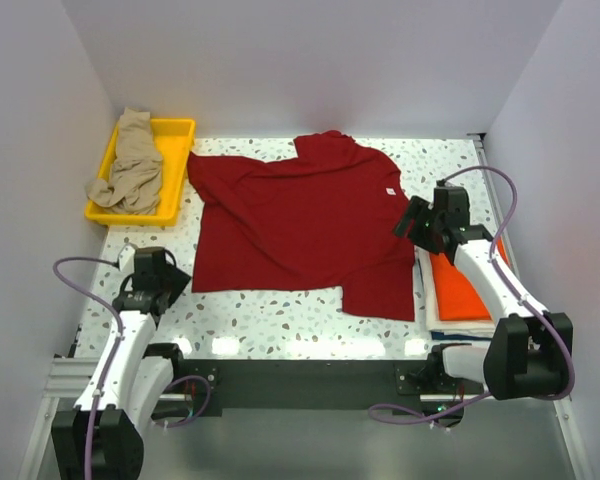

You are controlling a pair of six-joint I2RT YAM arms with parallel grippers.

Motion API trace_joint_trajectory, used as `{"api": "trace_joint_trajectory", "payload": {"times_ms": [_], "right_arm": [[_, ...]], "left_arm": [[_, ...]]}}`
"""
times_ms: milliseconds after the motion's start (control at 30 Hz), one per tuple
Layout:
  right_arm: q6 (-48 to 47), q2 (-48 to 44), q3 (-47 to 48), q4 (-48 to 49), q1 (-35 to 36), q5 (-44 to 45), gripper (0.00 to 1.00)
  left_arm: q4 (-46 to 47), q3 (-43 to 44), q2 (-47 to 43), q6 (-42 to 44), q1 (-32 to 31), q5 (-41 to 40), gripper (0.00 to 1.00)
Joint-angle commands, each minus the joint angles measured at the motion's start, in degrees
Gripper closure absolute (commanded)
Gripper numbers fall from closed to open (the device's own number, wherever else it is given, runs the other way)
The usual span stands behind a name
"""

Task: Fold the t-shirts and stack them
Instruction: Flatten the tshirt out

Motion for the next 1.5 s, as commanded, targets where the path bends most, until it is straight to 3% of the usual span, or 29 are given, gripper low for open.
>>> {"api": "trace_joint_trajectory", "payload": {"times_ms": [0,367,467,733,800,933,967,1100,1233,1467], "right_arm": [[0.5,-1.9,-1.8,4.0,0.0,-1.0,0.28],[0.5,0.2,-2.8,5.4,0.1,-1.2,0.29],[0.3,0.8,-2.8,5.3,0.0,-1.0,0.29],[0.4,1.0,-2.7,5.4,0.1,-1.5,0.29],[0.2,1.1,-2.6,5.1,0.1,-1.5,0.29],[0.0,1.4,-3.0,5.0,0.0,-1.4,0.29],[0.0,1.5,-3.1,5.0,0.1,-1.4,0.29],[-0.2,1.8,-3.8,4.9,0.1,-1.2,0.29],[-0.2,3.0,-4.8,5.7,0.2,-2.2,0.29],[1.0,5.8,-6.8,7.8,2.8,-2.2,0.34]], "left_arm": [[0.3,-2.6,-0.7,-2.4,-1.1,1.0,0.51],[4.6,-3.1,9.2,-8.1,-12.2,-2.8,0.48],[3.9,-2.6,11.7,-9.0,-12.7,-4.1,0.49],[4.1,0.1,15.3,-9.9,-12.6,-10.8,0.64],[4.8,1.5,17.0,-9.0,-12.6,-11.6,0.76],[4.7,3.8,19.8,-7.7,-11.5,-11.8,0.92],[4.8,4.3,20.3,-7.3,-11.0,-11.8,1.00],[4.1,5.4,18.6,-3.4,-6.3,-11.0,1.00],[3.6,6.5,14.8,1.7,3.4,-8.9,1.00],[2.3,9.6,12.6,4.8,6.5,-8.2,1.00]]}}
